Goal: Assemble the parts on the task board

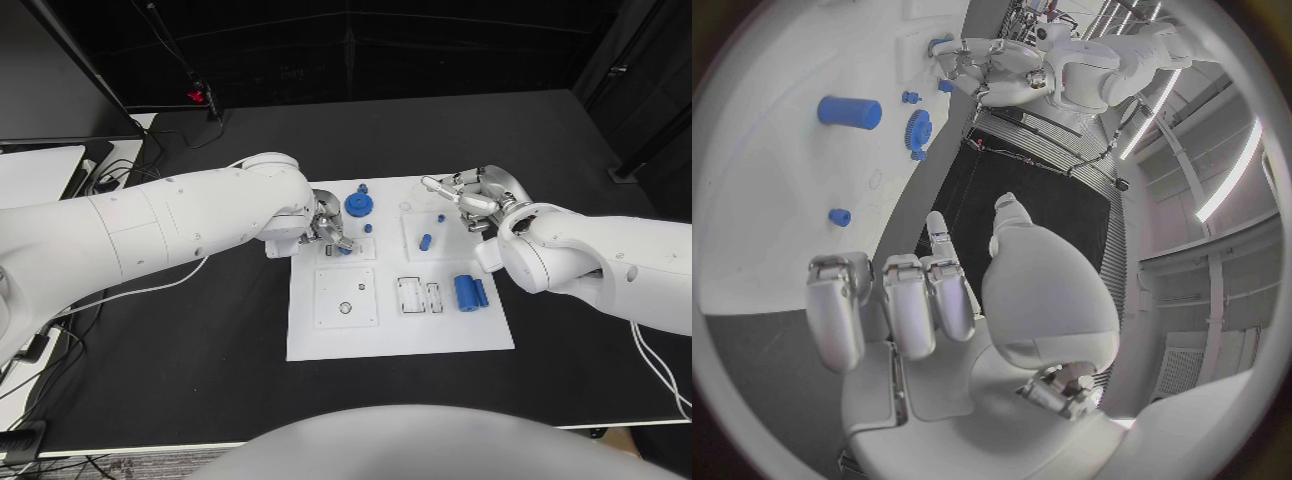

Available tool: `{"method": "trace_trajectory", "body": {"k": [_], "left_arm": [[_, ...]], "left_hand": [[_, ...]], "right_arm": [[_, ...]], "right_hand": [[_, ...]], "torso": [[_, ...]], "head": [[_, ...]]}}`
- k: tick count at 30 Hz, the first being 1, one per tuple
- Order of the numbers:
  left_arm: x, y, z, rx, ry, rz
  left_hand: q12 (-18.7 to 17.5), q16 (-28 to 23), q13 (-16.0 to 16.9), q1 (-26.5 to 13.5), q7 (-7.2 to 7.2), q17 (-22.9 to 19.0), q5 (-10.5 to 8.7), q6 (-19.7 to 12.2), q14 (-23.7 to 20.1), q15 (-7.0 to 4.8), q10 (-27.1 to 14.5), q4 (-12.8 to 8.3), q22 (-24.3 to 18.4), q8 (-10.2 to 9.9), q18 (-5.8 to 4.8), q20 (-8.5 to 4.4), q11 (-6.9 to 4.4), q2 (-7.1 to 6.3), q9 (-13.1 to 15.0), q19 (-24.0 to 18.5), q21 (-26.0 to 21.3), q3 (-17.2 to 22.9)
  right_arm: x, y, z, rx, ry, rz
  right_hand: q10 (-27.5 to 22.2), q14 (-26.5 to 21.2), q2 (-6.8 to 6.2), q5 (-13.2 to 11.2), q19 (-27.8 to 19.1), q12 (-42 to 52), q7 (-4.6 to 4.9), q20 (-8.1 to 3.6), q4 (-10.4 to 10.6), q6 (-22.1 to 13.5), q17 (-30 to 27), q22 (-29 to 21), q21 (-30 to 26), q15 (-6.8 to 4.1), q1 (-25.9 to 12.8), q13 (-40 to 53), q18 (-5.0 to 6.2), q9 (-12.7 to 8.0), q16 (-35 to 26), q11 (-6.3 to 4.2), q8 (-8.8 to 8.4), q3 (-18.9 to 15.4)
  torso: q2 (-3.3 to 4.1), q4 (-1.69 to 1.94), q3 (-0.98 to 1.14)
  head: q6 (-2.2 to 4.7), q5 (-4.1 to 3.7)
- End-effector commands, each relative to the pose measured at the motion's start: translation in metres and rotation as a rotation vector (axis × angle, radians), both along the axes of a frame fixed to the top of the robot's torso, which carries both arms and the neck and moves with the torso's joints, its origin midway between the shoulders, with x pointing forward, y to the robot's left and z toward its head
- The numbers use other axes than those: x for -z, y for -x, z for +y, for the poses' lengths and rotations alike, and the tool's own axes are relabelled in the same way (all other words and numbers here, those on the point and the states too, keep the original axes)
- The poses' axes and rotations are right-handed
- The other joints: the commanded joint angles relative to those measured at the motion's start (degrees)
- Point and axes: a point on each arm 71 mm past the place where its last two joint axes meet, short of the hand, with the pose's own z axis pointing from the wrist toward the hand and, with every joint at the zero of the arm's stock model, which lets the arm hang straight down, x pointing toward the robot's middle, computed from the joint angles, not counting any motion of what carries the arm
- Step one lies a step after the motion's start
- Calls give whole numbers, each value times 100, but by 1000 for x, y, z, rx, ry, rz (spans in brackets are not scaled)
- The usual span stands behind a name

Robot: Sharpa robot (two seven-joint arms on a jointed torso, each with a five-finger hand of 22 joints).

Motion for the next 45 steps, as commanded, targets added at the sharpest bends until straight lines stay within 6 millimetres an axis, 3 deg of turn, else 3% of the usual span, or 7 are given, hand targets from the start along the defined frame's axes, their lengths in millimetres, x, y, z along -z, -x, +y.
{"method": "trace_trajectory", "body": {"k": [1,38,45], "left_arm": [[14,5,4,-4,-50,25],[14,4,4,5,-68,8],[14,4,4,8,-70,10]], "left_hand": [[-13,5,1495,119,-48,1510,31,-16,603,-15,619,-249,1509,-33,-37,-7,-2,148,-10,598,18,275],[-13,5,1495,124,-46,1510,62,-18,603,-16,619,-245,1509,-37,-37,-5,-2,148,-8,598,18,301],[-13,5,1495,-54,-22,1510,-9,-37,603,-4,619,-230,1509,-64,-37,-2,19,87,-6,598,18,256]], "right_arm": [[-1,0,2,-9,-4,-2],[-1,0,2,-11,-4,2],[-1,0,2,-11,-4,1]], "right_hand": [[607,585,1,20,591,15,12,19,0,-37,1508,1507,11,9,-33,1508,-39,6,14,26,11,-47],[607,585,8,22,587,15,13,19,-1,-44,1508,1505,8,10,-38,1508,-38,7,14,27,18,-52],[607,585,8,22,587,15,13,19,-1,-44,1508,1505,8,10,-38,1508,-38,7,14,27,18,-52]], "torso": [[0,0,-1],[0,-1,1],[1,1,-1]], "head": [[-1,0],[-22,-1],[-22,-5]]}}
